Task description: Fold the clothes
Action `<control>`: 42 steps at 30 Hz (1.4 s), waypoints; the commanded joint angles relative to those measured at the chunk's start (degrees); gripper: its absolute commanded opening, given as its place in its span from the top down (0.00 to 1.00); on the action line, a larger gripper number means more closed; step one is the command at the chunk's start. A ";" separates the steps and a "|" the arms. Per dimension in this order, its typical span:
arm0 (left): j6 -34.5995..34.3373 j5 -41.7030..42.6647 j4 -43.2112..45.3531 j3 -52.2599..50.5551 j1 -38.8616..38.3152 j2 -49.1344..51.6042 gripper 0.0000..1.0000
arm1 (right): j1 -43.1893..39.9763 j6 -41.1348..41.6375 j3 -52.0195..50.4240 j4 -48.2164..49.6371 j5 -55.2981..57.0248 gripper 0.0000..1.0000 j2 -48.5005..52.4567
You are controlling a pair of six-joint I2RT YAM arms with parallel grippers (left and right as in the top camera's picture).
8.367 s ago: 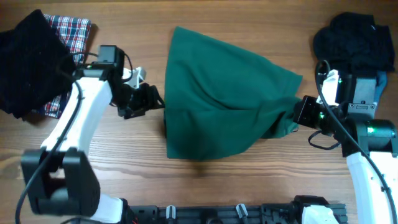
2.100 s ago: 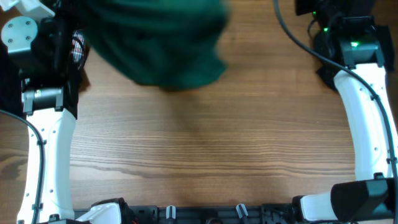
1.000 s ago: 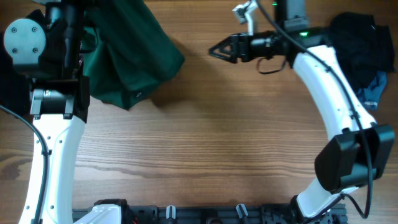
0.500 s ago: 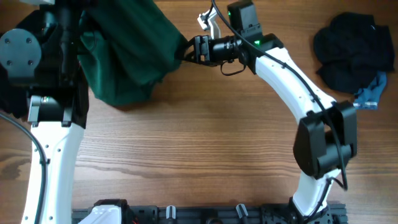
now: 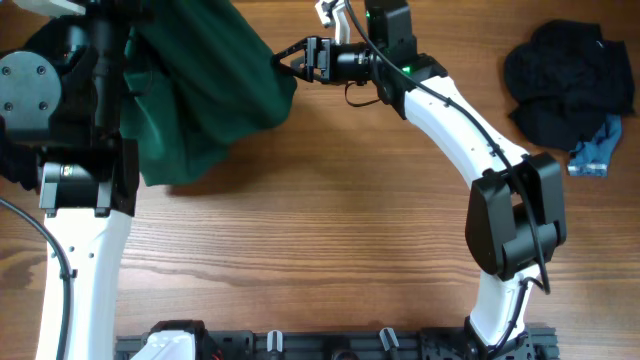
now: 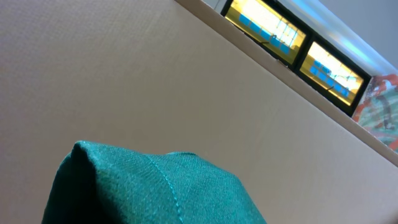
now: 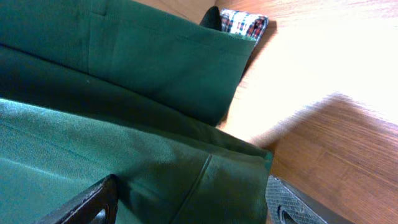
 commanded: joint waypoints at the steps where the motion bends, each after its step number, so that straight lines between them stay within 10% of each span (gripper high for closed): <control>1: 1.07 -0.70 0.33 1.25 -0.15 -1.20 0.96 | 2.03 1.90 -0.07 0.50 0.31 0.24 1.79; 27: 1.18 -0.76 -4.24 1.25 -0.13 -1.20 0.96 | 7.32 -12.83 -0.07 -15.89 -3.41 0.31 2.43; 35: 2.62 -0.98 -5.42 1.25 -0.13 -1.20 0.96 | 9.90 -19.96 -0.07 -23.06 -1.16 0.95 2.43; 42: 2.64 -1.27 -7.19 1.25 -0.13 -1.20 0.96 | 9.75 -10.19 -0.07 -27.36 7.45 0.95 2.45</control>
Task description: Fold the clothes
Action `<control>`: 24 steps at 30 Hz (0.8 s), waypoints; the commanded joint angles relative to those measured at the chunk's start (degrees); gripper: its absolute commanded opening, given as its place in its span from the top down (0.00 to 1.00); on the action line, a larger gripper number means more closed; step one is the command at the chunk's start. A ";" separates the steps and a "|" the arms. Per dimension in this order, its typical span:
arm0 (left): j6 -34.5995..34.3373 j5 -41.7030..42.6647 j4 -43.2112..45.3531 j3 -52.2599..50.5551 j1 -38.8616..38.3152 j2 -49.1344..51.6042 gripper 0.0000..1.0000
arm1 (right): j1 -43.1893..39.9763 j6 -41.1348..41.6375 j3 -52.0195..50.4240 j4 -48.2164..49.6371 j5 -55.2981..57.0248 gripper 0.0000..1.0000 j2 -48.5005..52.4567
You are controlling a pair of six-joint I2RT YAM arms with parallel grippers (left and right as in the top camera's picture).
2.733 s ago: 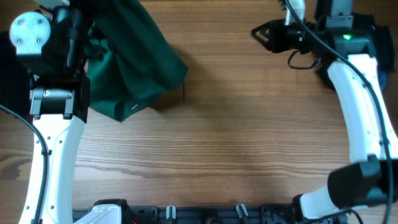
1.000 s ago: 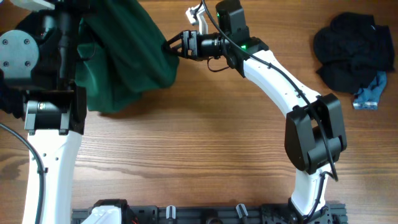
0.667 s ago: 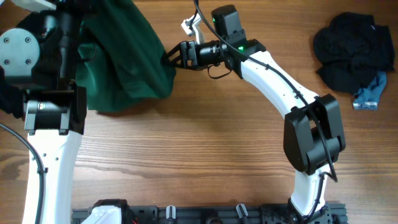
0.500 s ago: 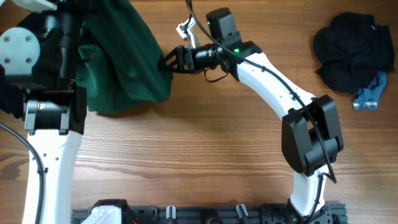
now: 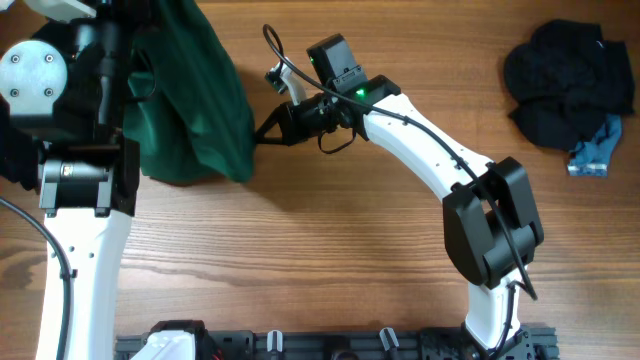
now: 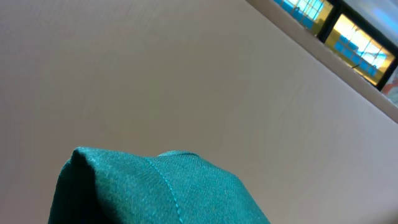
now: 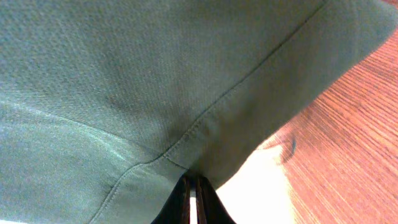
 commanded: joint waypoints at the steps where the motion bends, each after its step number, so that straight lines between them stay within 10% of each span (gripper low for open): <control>1: 1.14 -1.44 -0.09 1.22 -0.13 -1.20 0.96 | -0.24 14.67 0.00 -6.69 14.67 0.94 1.31; 6: 2.71 -2.71 -1.81 1.22 -0.02 -1.20 0.96 | -1.77 22.16 -0.26 -7.58 13.05 0.84 1.29; 7: 2.84 -2.91 -2.03 1.22 -0.02 -1.20 0.96 | -1.77 21.29 -0.35 -6.34 10.43 0.76 1.29; 9: 2.86 -2.91 -2.21 1.22 0.04 -1.20 0.96 | -1.79 21.14 -1.14 -3.28 4.61 0.27 1.29; 10: 2.89 -2.93 -2.19 1.22 0.04 -1.22 0.96 | -2.10 21.86 -1.55 -3.17 4.07 0.23 1.29; 16: 2.86 -2.89 -2.21 1.22 1.31 -1.22 0.96 | -10.21 24.59 -10.45 9.46 -8.63 0.22 1.27; 24: 3.76 -2.91 -2.16 1.22 1.31 -1.22 0.96 | -10.27 45.46 -27.82 51.15 -19.91 0.18 1.27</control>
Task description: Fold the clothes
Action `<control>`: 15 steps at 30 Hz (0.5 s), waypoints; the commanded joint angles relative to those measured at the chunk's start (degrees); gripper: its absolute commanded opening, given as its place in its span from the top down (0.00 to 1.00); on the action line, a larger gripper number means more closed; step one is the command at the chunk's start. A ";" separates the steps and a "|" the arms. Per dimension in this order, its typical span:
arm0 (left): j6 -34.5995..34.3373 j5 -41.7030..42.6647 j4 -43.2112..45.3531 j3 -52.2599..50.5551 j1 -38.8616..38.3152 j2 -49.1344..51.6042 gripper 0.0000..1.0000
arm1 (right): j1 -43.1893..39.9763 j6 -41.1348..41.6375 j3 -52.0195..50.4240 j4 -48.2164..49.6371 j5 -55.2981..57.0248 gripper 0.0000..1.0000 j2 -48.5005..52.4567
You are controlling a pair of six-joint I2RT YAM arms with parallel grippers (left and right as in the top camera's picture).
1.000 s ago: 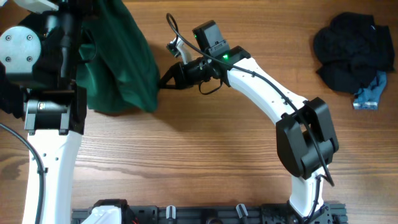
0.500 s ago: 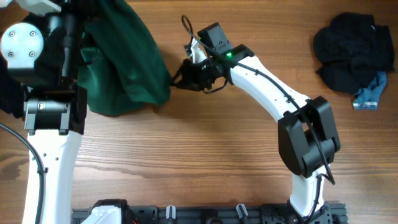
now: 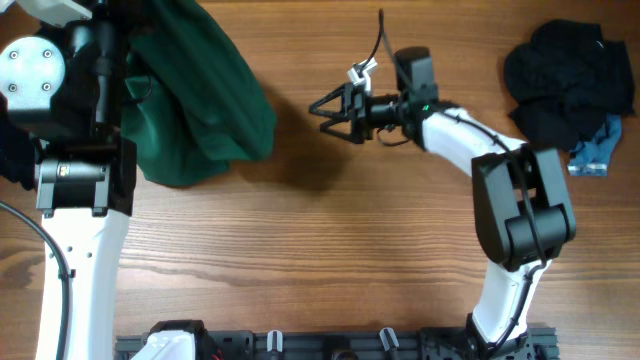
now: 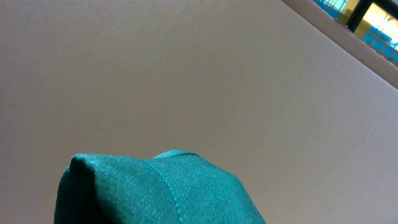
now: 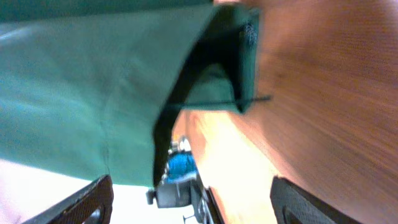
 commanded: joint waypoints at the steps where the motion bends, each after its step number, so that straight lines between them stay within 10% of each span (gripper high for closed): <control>1: 1.60 -0.37 0.61 1.22 0.20 -1.20 0.96 | 5.73 14.49 -5.05 17.44 -4.11 0.18 1.16; 15: 1.57 -0.33 -0.46 1.22 0.13 -1.22 0.96 | 15.32 30.67 -7.91 48.30 15.15 0.11 1.18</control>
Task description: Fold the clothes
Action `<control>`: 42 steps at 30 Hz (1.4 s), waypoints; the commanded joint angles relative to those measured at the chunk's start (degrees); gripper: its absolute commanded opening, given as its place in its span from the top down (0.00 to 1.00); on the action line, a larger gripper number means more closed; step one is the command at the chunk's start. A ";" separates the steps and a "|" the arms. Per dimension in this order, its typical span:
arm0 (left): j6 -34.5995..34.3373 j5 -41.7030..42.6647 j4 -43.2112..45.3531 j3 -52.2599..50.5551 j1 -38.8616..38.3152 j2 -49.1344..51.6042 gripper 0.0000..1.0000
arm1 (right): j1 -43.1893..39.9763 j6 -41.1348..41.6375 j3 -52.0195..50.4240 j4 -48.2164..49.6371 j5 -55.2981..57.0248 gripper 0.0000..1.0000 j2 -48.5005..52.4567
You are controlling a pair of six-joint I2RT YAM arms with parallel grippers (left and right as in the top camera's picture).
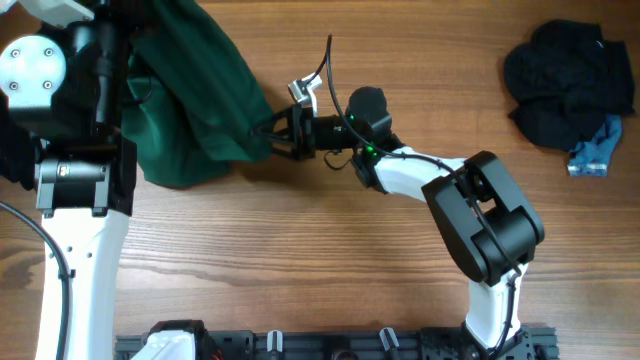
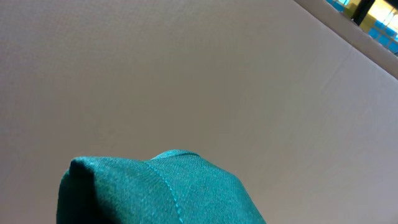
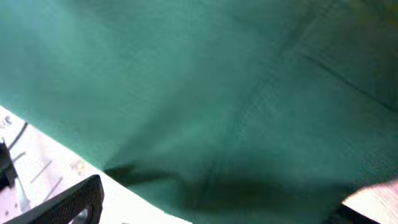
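Observation:
A dark green garment (image 1: 195, 85) hangs bunched at the table's back left, held up from above by my left gripper, which the arm and cloth hide in the overhead view. In the left wrist view only a hump of green cloth (image 2: 155, 190) shows at the jaws, against a pale wall. My right gripper (image 1: 268, 137) is at the garment's lower right edge, open. In the right wrist view green cloth (image 3: 205, 81) fills the frame. That gripper (image 3: 217, 211) has its fingers (image 3: 81, 200) far apart, with cloth lying between them.
A pile of dark clothes (image 1: 568, 78) with a blue denim piece (image 1: 597, 148) lies at the back right. The left arm's white column (image 1: 80, 240) stands along the left side. A black rail (image 1: 330, 345) runs along the front edge.
My right gripper was open and apart from the garment, further right. It is now against the garment's lower right edge, still open, with cloth between its fingers. The left arm has not moved.
My left gripper held the green garment up throughout. My right gripper was first open at the garment's upper right edge, then shut on its lower hem, then open and clear of it to the right. Now it is open at the lower edge again.

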 commanded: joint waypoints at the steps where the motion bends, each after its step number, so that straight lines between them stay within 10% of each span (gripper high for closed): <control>1: 1.14 -0.33 0.61 1.22 0.13 -1.22 0.96 | 1.55 0.76 -0.28 0.92 7.91 0.13 0.74; 4: 1.14 -0.31 0.59 1.22 0.13 -1.22 0.96 | 1.55 -2.80 -0.28 0.92 10.49 0.32 0.74; 8: 1.16 -0.33 -0.11 1.22 0.13 -1.22 0.96 | -0.13 -10.19 0.26 1.16 9.29 0.94 0.74; 18: 2.86 -0.35 -12.17 1.22 0.20 -1.20 0.96 | -16.83 -33.77 14.56 -21.49 -18.08 0.96 0.74; 28: 4.59 -0.37 -21.24 1.22 0.20 -1.16 0.96 | -27.65 -31.39 24.13 -23.76 -29.14 0.96 0.74; 34: 4.59 -0.37 -20.85 1.22 0.20 -1.16 0.96 | -27.65 -30.29 23.93 -34.77 -10.75 0.96 0.74; 42: 4.61 -0.39 -21.03 1.22 0.20 -1.16 0.96 | -27.80 -62.60 23.98 -66.20 28.35 0.96 0.72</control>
